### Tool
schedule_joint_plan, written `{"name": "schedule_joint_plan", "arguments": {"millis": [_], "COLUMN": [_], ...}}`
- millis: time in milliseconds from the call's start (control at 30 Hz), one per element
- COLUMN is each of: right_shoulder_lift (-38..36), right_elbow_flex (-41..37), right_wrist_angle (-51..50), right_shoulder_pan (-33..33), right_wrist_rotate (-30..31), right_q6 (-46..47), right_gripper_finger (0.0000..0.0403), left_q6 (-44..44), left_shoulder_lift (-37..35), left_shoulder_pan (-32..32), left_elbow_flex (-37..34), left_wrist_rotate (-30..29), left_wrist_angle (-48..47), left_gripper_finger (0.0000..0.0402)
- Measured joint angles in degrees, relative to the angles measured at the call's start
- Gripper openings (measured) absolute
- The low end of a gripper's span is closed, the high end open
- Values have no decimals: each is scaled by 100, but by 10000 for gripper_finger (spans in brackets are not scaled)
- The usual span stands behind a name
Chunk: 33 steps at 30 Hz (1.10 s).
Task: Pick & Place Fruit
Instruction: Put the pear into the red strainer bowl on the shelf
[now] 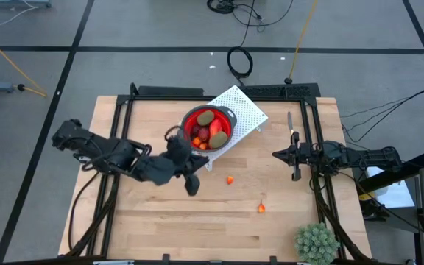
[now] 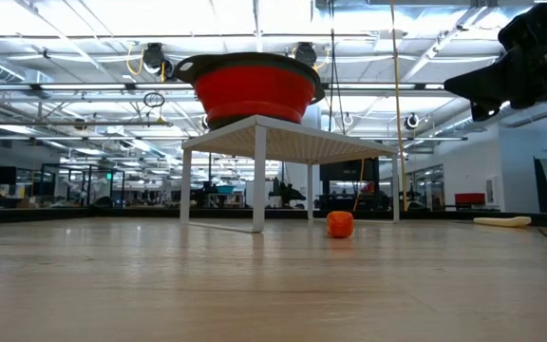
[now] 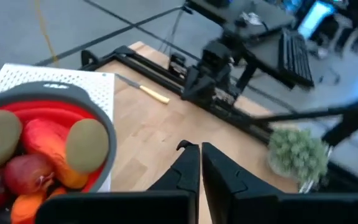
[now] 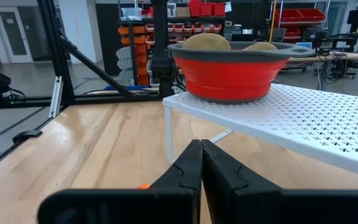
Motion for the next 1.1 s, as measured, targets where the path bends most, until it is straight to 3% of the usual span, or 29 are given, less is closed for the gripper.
{"name": "schedule_joint_plan", "arguments": {"millis": [167, 367, 600, 867, 1100], "right_shoulder_lift": [0, 28, 66, 411, 1139], "right_elbow_flex": [0, 0, 0, 18, 657], "right_wrist_angle": [22, 26, 108, 1002, 979], "right_shoulder_pan": [1, 2, 2, 2, 184], "right_wrist_rotate": [-487, -1355, -1936, -2092, -2124], "right_q6": [457, 861, 1049, 1342, 1293], "right_gripper_finger": [0, 0, 0, 0, 0], "left_q6": [220, 220, 248, 561, 795], "left_shoulder_lift": [120, 170, 171, 169, 169], "left_shoulder_pan": [-182, -151, -92, -92, -90], "left_elbow_flex": [-30, -731, -2098, -3482, -4059], "left_wrist_rotate": [0, 202, 649, 776, 896], "left_wrist_angle": [25, 739, 2738, 5048, 5650], "left_gripper_finger": [4, 8, 8, 8, 3]}}
